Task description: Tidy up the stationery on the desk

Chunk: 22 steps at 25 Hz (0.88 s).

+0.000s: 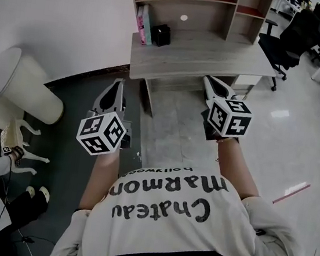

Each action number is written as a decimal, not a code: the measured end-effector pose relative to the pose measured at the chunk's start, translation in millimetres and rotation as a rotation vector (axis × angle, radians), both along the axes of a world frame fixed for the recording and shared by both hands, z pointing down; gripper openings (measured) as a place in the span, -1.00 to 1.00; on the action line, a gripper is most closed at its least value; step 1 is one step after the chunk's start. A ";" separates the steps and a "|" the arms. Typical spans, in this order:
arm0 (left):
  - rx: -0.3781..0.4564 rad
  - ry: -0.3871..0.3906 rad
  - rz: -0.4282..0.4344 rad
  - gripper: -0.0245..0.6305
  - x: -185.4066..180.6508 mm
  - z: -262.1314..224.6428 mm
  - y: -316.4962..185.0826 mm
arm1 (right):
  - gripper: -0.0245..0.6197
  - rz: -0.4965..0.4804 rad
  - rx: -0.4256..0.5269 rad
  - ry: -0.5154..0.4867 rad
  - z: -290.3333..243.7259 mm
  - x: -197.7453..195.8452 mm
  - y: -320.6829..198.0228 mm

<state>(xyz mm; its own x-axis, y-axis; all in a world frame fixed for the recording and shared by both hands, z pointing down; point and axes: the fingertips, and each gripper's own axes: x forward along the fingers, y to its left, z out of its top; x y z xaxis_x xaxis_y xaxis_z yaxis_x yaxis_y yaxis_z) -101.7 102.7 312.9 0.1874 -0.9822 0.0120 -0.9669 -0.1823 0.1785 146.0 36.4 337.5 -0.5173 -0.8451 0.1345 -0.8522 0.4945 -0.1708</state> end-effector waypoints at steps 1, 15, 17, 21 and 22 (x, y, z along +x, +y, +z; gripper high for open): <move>-0.004 0.005 -0.003 -0.87 -4.0 2.1 -5.4 | -0.89 -0.002 -0.007 0.005 2.6 -3.3 -5.6; -0.073 0.031 -0.044 -0.87 -23.8 38.0 -71.4 | -0.89 -0.034 -0.090 0.012 43.1 -22.6 -80.2; -0.082 0.027 -0.045 -0.87 -21.1 39.8 -85.3 | -0.89 -0.041 -0.100 0.003 45.0 -21.7 -95.9; -0.086 0.036 -0.060 -0.87 -18.2 35.9 -119.2 | -0.89 -0.061 -0.119 -0.017 41.8 -20.2 -133.5; -0.085 0.041 -0.065 -0.87 -17.5 33.7 -127.7 | -0.89 -0.069 -0.125 -0.021 40.6 -20.3 -142.9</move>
